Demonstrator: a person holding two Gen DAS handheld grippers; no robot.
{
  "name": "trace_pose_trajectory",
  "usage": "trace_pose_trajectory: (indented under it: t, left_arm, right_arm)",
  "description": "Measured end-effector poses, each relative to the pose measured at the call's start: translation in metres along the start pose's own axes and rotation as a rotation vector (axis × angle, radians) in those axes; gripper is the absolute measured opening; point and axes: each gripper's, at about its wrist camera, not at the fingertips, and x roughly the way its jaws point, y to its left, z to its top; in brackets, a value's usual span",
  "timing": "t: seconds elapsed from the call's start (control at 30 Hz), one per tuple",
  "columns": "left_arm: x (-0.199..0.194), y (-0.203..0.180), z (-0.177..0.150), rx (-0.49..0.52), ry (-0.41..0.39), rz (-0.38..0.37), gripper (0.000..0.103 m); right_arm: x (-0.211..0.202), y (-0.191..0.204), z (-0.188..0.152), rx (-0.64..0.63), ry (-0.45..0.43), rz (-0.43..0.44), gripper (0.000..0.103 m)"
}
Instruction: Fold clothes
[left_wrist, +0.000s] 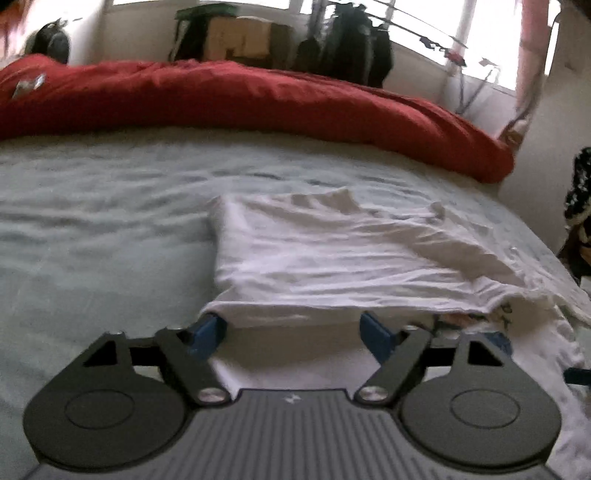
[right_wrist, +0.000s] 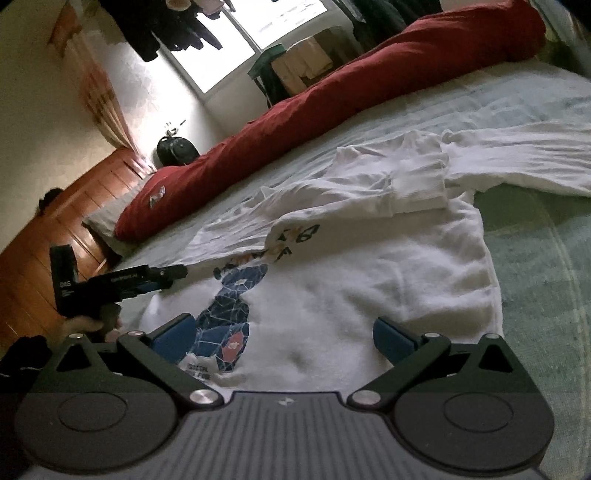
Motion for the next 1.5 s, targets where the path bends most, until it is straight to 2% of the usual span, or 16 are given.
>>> trace_pose_trajectory:
  t: [0.1, 0.2, 0.33, 0.4, 0.47, 0.57, 0.67, 0.73, 0.87, 0.97, 1.17, 1.3, 1.5]
  left_arm:
    - [-0.002, -0.003, -0.003, 0.031, 0.001, 0.014, 0.074]
    - [-0.011, -0.012, 0.006, 0.018, 0.026, 0.031, 0.076]
    - [-0.036, -0.034, 0.019, 0.098, -0.007, -0.038, 0.079]
    - [-0.043, -0.045, 0.024, 0.154, -0.057, -0.085, 0.084]
    - [-0.033, -0.050, 0.028, 0.175, -0.064, -0.075, 0.084]
    - [-0.010, -0.048, 0.029, 0.152, -0.037, -0.059, 0.084]
    - [0.027, -0.026, 0.022, 0.058, 0.118, -0.019, 0.080]
    - [0.024, -0.021, 0.017, 0.050, 0.085, -0.047, 0.083]
    - [0.021, -0.021, 0.014, 0.084, 0.083, -0.060, 0.083]
    - [0.020, -0.021, 0.013, 0.096, 0.077, -0.068, 0.083]
    - [0.021, -0.019, 0.014, 0.107, 0.070, -0.079, 0.084]
    - [0.022, -0.020, 0.013, 0.119, 0.069, -0.081, 0.084]
    - [0.022, -0.018, 0.015, 0.131, 0.078, -0.094, 0.084]
  right_arm:
    - [0.000, 0.002, -0.001, -0.019, 0.001, -0.010, 0.103]
    - [0.000, 0.002, -0.001, -0.027, 0.000, -0.013, 0.103]
    - [0.000, 0.000, -0.001, -0.021, -0.005, -0.008, 0.103]
    - [0.000, -0.002, -0.001, -0.009, -0.014, 0.004, 0.103]
    - [0.000, -0.006, 0.000, 0.014, -0.025, 0.024, 0.103]
    - [0.001, -0.016, 0.005, 0.102, -0.042, 0.067, 0.103]
    - [0.001, -0.024, 0.017, 0.202, -0.045, 0.123, 0.103]
    - [0.004, -0.030, 0.032, 0.252, -0.041, 0.137, 0.103]
    - [0.026, -0.050, 0.062, 0.389, -0.043, 0.155, 0.103]
    - [0.056, -0.071, 0.071, 0.543, -0.005, 0.120, 0.103]
    - [0.071, -0.075, 0.086, 0.515, -0.155, 0.082, 0.103]
    - [0.074, -0.087, 0.095, 0.494, -0.217, 0.047, 0.103]
    - [0.047, -0.085, 0.108, 0.397, -0.278, -0.146, 0.103]
